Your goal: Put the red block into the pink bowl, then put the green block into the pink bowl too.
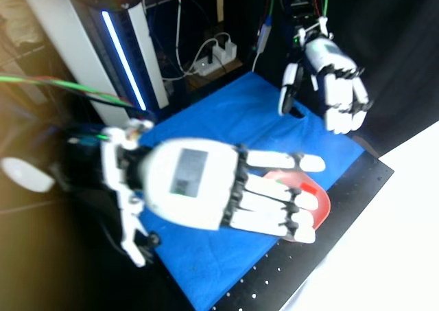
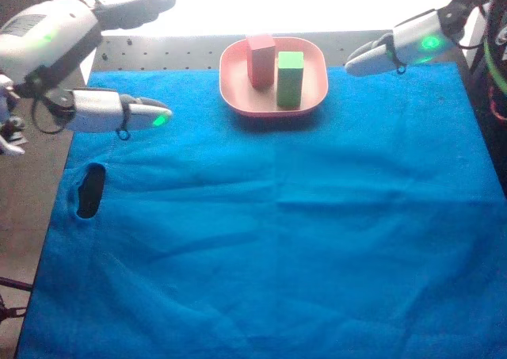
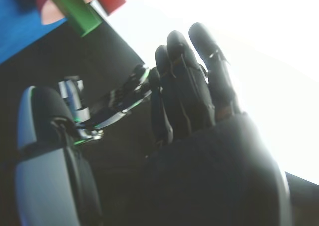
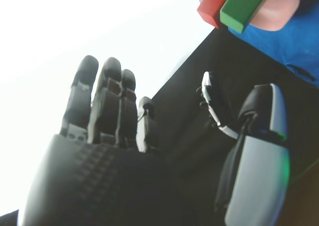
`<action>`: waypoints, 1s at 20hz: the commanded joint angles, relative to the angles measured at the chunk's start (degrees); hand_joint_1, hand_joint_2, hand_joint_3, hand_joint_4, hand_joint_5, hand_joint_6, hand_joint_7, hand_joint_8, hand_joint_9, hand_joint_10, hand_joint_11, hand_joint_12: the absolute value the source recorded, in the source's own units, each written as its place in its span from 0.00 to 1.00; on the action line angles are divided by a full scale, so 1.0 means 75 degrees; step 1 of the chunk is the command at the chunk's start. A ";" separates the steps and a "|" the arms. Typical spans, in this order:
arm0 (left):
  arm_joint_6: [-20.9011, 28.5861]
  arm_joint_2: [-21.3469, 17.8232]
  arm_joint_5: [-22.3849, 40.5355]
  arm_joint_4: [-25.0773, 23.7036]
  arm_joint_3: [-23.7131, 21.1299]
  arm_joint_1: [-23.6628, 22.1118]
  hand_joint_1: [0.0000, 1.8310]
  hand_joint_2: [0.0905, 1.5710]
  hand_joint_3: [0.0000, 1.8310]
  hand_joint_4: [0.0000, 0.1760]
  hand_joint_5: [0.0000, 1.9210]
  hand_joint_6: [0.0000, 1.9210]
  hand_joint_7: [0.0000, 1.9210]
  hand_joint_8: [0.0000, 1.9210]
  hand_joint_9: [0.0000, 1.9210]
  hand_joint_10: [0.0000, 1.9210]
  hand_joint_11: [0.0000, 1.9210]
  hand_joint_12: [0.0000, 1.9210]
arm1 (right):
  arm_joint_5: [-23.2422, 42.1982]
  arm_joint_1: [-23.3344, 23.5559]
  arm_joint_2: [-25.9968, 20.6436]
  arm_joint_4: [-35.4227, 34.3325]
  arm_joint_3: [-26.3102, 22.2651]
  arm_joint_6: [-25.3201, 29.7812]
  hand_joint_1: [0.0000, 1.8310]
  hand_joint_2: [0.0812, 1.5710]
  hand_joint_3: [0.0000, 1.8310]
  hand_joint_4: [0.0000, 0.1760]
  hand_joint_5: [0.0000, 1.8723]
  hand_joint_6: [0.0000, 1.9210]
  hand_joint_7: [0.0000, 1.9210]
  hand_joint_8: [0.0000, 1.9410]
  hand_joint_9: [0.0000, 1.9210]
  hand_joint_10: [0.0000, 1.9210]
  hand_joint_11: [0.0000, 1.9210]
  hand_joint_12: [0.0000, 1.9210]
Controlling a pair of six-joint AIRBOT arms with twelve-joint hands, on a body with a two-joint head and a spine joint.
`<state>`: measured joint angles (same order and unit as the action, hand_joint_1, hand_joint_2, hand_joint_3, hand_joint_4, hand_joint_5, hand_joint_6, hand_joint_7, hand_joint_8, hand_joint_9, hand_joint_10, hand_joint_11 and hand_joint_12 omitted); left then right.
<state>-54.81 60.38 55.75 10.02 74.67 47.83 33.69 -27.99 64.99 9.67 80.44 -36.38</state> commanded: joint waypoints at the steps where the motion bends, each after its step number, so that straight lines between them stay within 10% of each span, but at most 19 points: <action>1: 0.0021 -0.0131 0.1216 0.0147 -0.0031 -0.0038 0.45 0.50 0.00 0.66 0.14 0.00 0.23 0.00 0.26 0.00 0.05 0.38 | 0.0980 0.0144 -0.0168 -0.0154 -0.0103 0.0023 0.49 0.41 0.00 1.00 0.02 0.00 0.13 0.00 0.16 0.01 0.02 0.19; 4: 0.0016 -0.0338 0.1458 0.0280 -0.0199 0.0092 0.41 0.51 0.00 0.76 0.14 0.00 0.22 0.00 0.26 0.00 0.06 0.38 | 0.1117 0.0144 -0.0668 -0.0153 -0.0506 0.0018 0.49 0.41 0.00 1.00 0.02 0.00 0.13 0.00 0.15 0.00 0.01 0.19; 8: 0.0010 -0.0571 0.1939 0.0576 -0.0401 0.0424 0.44 0.54 0.00 0.47 0.12 0.00 0.23 0.00 0.27 0.00 0.01 0.50 | 0.1263 0.0145 -0.1228 -0.0154 -0.1001 -0.0185 0.47 0.42 0.00 1.00 0.01 0.00 0.12 0.00 0.14 0.00 0.02 0.19; 10: -0.0006 -0.0659 0.2239 0.0721 -0.0492 0.0570 0.44 0.55 0.00 0.63 0.12 0.00 0.22 0.00 0.26 0.00 0.00 0.51 | 0.1358 0.0145 -0.1465 -0.0172 -0.1180 -0.0218 0.45 0.40 0.00 1.00 0.01 0.00 0.12 0.00 0.14 0.00 0.02 0.19; 12: -0.0121 -0.0747 0.2427 0.0914 -0.0585 0.0686 0.48 0.53 0.00 0.47 0.13 0.00 0.23 0.00 0.28 0.01 0.01 0.52 | 0.1476 0.0145 -0.1589 -0.0208 -0.1261 -0.0243 0.46 0.41 0.00 0.99 0.00 0.00 0.11 0.00 0.16 0.00 0.01 0.24; 20: -0.0194 -0.1073 0.3193 0.1370 -0.0876 0.1139 0.49 0.54 0.00 0.51 0.12 0.00 0.22 0.00 0.26 0.00 0.01 0.48 | 0.1746 0.0146 -0.2392 -0.0417 -0.1740 -0.0634 0.47 0.38 0.00 0.76 0.00 0.00 0.13 0.00 0.16 0.00 0.00 0.22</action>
